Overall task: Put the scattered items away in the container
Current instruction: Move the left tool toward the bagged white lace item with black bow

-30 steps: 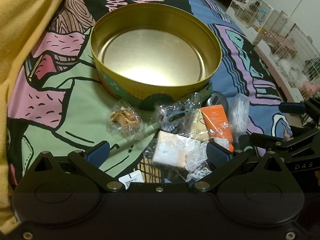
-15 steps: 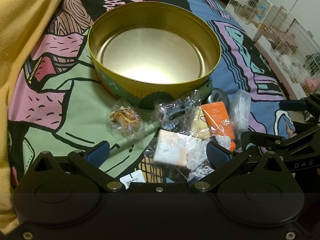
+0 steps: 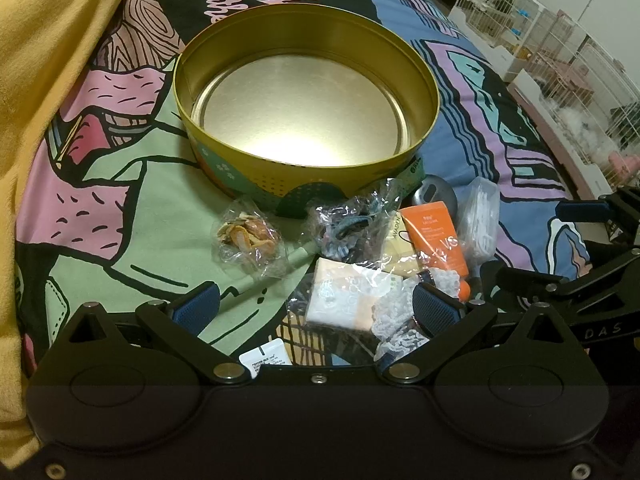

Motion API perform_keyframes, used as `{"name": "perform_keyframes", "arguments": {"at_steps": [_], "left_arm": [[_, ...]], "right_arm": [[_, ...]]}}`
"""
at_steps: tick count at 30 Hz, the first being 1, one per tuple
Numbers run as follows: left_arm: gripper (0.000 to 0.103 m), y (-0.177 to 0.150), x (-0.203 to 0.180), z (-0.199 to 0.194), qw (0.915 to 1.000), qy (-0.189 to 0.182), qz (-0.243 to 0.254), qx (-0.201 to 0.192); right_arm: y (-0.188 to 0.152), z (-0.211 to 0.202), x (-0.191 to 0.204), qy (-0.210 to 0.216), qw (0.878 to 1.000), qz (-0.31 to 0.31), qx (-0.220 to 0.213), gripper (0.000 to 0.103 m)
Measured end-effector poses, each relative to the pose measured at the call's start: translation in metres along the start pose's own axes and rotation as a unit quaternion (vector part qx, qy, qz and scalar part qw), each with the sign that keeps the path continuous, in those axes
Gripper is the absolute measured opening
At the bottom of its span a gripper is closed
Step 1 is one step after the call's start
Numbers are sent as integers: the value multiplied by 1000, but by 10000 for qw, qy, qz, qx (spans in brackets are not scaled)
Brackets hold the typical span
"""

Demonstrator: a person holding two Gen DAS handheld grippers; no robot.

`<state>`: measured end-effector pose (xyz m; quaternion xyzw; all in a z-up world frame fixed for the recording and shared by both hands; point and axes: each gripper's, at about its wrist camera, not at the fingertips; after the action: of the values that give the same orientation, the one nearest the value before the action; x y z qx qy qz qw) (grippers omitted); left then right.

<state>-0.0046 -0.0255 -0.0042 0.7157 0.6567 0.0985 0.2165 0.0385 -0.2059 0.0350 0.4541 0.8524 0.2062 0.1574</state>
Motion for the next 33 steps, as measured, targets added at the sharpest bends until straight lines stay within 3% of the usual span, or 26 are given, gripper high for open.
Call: {"name": "perform_keyframes", "arguments": {"at_steps": [17, 33], "left_arm": [[102, -3, -6, 1, 9999, -41, 154, 67], [102, -7, -7, 7, 9992, -236, 213, 249]], "right_arm": [[-2, 9, -1, -267, 9992, -87, 271, 103], [2, 11, -16, -384, 9989, 80, 268, 103]]}}
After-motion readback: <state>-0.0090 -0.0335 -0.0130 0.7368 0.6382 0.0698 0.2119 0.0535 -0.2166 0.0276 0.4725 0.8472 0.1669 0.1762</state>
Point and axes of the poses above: each gripper's, at about its wrist camera, not at the fingertips, and z roughly the way its jaws point, x to its left, y to its top
